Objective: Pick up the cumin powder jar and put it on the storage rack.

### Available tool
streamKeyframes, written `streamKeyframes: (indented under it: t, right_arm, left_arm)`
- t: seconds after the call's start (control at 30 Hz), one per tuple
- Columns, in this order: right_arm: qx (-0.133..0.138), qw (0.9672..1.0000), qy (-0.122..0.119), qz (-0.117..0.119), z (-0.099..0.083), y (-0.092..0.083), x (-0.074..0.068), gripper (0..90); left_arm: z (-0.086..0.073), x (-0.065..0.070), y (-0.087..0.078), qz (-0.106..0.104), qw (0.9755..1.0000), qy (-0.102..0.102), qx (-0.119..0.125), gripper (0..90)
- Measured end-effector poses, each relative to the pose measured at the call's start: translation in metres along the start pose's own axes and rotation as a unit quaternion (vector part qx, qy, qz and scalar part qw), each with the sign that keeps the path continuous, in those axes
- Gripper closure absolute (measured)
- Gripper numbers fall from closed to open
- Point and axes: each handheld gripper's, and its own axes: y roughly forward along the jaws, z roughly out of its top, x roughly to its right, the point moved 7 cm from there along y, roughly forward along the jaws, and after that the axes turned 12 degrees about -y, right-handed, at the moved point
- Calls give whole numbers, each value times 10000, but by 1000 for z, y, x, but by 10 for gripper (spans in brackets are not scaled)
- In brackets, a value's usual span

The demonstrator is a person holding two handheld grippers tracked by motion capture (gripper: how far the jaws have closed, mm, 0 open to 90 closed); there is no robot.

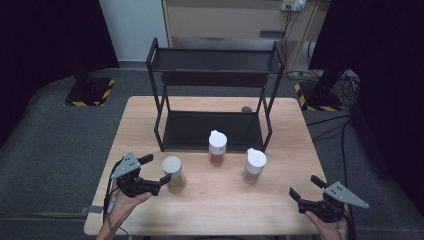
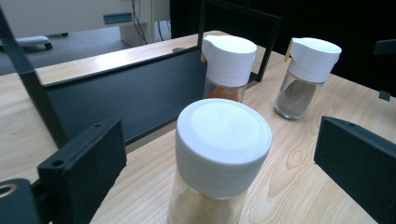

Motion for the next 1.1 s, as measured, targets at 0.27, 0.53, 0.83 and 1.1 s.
streamKeyframes:
  t: [0.27, 0.53, 0.83, 1.1]
  right_arm:
    - [10, 10000, -9, 1, 0, 0, 0, 55]
    - [5, 10000, -18, 7, 0, 0, 0, 56]
    - [4, 10000, -23, 3, 0, 0, 0, 57]
    - [4, 10000, -35, 2, 0, 0, -1, 59]
  left_arm:
    - [-1, 1, 15, -51, 10000, 54, -37, 25]
    - [-7, -2, 27, -47, 10000, 66, -44, 68]
    - [-14, -4, 38, -110, 9995, 288, -57, 199]
    - [-21, -7, 39, -102, 9990, 431, 106, 323]
